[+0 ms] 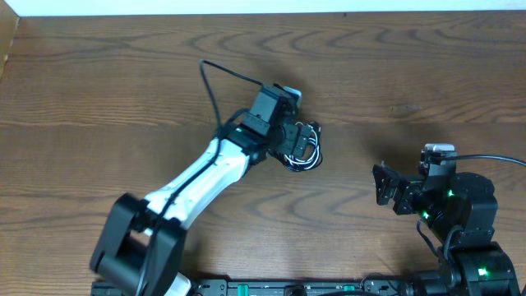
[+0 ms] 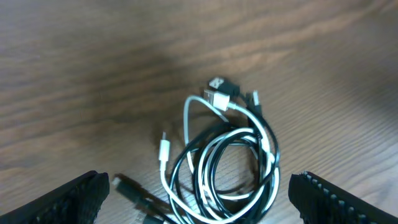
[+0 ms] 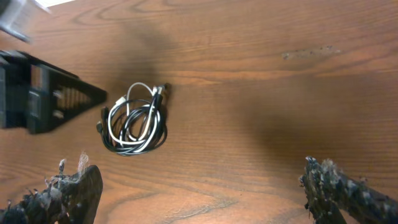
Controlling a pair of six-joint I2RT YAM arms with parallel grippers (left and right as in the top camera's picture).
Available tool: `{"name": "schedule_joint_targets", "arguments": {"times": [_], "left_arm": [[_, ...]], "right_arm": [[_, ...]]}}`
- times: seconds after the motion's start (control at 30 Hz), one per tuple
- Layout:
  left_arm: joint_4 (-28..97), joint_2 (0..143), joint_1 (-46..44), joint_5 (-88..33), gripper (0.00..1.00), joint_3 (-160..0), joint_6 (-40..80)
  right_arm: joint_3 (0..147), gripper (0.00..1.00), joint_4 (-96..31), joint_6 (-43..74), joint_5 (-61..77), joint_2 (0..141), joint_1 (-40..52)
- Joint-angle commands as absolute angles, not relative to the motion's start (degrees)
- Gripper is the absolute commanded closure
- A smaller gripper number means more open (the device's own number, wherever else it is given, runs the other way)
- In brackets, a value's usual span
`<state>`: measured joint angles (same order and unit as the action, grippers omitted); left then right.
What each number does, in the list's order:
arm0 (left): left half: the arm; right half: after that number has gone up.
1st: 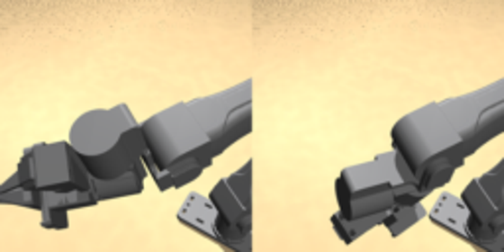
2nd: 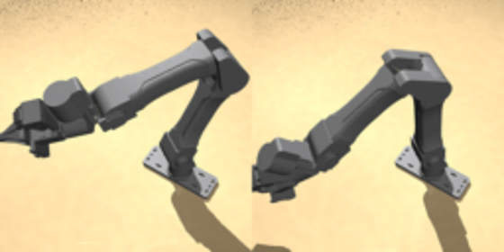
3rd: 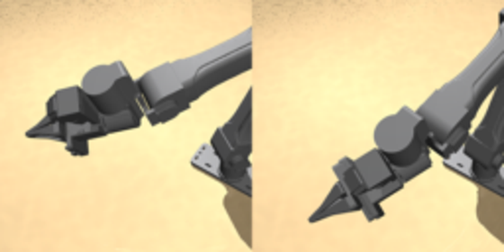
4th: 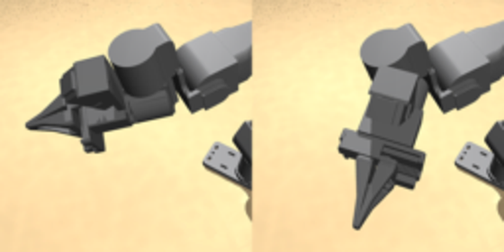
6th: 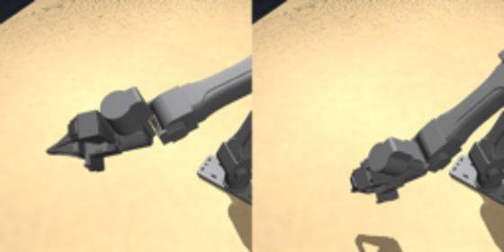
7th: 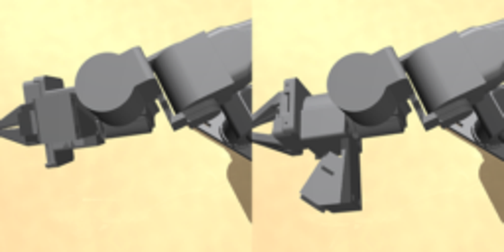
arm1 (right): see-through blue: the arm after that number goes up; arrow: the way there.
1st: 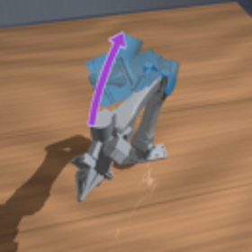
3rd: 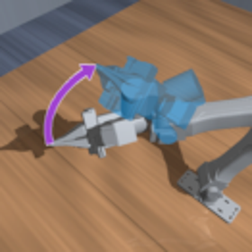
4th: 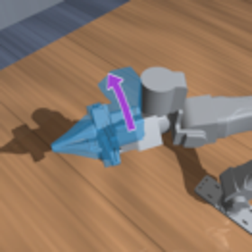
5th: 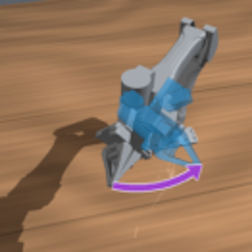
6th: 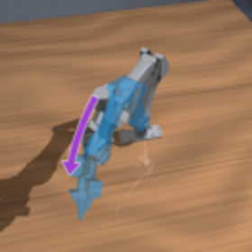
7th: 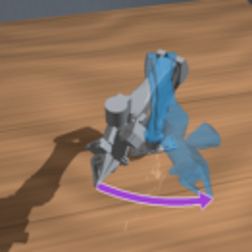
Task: Untangle cables
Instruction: 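Lower the left gripper onto the bundle and grasp the cables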
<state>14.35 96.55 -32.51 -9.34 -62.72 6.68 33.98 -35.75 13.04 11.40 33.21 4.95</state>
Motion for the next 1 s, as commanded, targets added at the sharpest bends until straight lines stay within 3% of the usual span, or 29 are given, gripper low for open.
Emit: {"name": "schedule_joint_targets", "arguments": {"times": [0.0, 0.17, 0.43, 0.97], "left_arm": [[13.08, 100.77, -33.36, -9.82, 0.03, -63.46, 1.37], [11.29, 104.16, -33.54, -9.82, 0.05, -63.44, -1.52], [9.43, 108.36, -34.3, -9.87, 0.16, -63.44, -1.5], [0.03, 108.99, -35.46, -8.1, 0.17, -63.46, -1.48]], "right_arm": [[35.2, 0.01, -35.79, 13.69, 12.43, 32.97, 5.34], [35.2, 0.01, -35.81, 13.72, 12.62, 32.97, 5.34], [35.2, 0.01, -35.75, 13.72, 12.6, 32.97, 5.34], [35.2, 0.01, -35.79, 13.72, 12.6, 32.97, 5.34]]}}
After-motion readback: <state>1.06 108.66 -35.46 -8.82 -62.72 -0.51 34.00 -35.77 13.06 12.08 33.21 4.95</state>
